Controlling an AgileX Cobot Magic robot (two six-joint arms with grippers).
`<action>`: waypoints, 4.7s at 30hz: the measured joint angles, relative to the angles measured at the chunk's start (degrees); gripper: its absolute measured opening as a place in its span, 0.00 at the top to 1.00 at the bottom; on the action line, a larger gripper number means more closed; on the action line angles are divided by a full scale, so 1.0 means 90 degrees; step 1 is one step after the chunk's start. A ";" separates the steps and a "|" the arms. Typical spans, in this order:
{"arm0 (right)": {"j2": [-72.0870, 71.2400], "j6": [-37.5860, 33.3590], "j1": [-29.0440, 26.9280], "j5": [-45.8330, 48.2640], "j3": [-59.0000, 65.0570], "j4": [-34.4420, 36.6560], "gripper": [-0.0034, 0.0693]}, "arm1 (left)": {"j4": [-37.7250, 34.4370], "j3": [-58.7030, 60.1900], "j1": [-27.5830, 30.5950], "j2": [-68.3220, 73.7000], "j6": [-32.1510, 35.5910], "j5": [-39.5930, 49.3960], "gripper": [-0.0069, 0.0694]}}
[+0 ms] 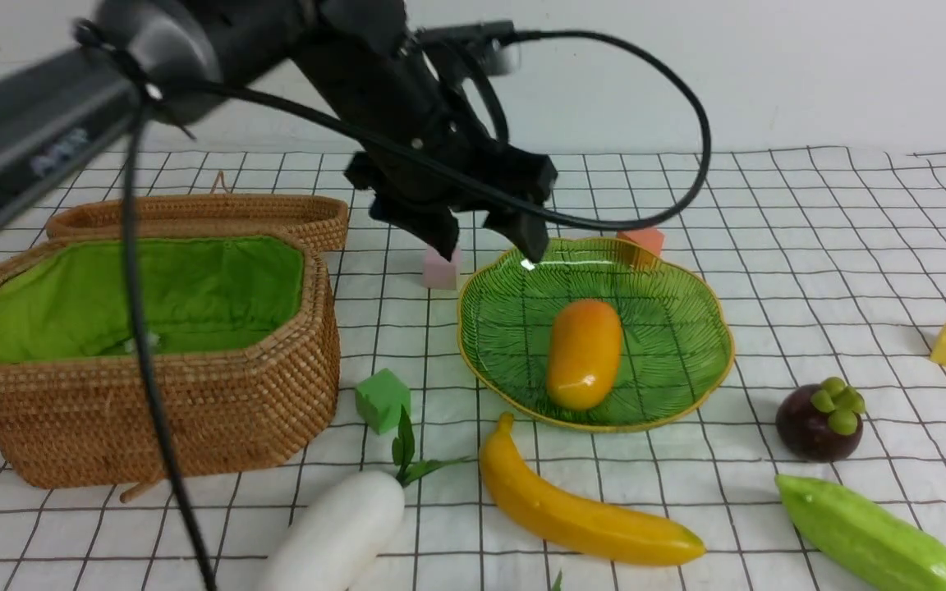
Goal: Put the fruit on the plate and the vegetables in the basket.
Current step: Use the left arm to grab a carrot and put it into the left basket, then take a daikon with your left arm and place it on the basket on the left, then take a chayote with your right arm and place it on the basket on the left.
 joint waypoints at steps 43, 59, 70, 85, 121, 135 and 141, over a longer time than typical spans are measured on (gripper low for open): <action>0.0000 0.0000 0.0000 0.0000 0.0000 0.0000 0.62 | 0.4640 0.2802 -0.1110 -0.2746 0.0301 -0.0467 0.45; 0.0000 0.0000 0.0000 0.0000 0.0000 0.0000 0.62 | 0.4867 0.4011 0.1233 -0.1735 0.1560 -0.2752 0.19; 0.0000 0.0000 0.0000 0.0000 0.0000 0.0000 0.62 | 0.2524 0.4525 0.1071 -0.3267 0.1967 -0.2244 0.09; 0.0000 0.0000 0.0000 0.0000 0.0000 0.0000 0.62 | 0.1584 0.5636 -0.0143 -0.1800 -0.0248 -0.2593 0.13; 0.0000 0.0000 0.0000 0.0000 0.0000 0.0000 0.62 | 0.4010 0.2608 0.1745 -0.1795 0.1487 -0.1298 0.28; 0.0000 0.0000 0.0000 0.0000 0.0000 0.0000 0.62 | 0.2039 0.3804 0.2488 -0.2475 0.1617 -0.1885 0.09; 0.0000 0.0000 0.0000 0.0000 0.0000 0.0000 0.62 | 0.1326 0.3804 0.2488 -0.5009 0.1304 -0.1143 0.33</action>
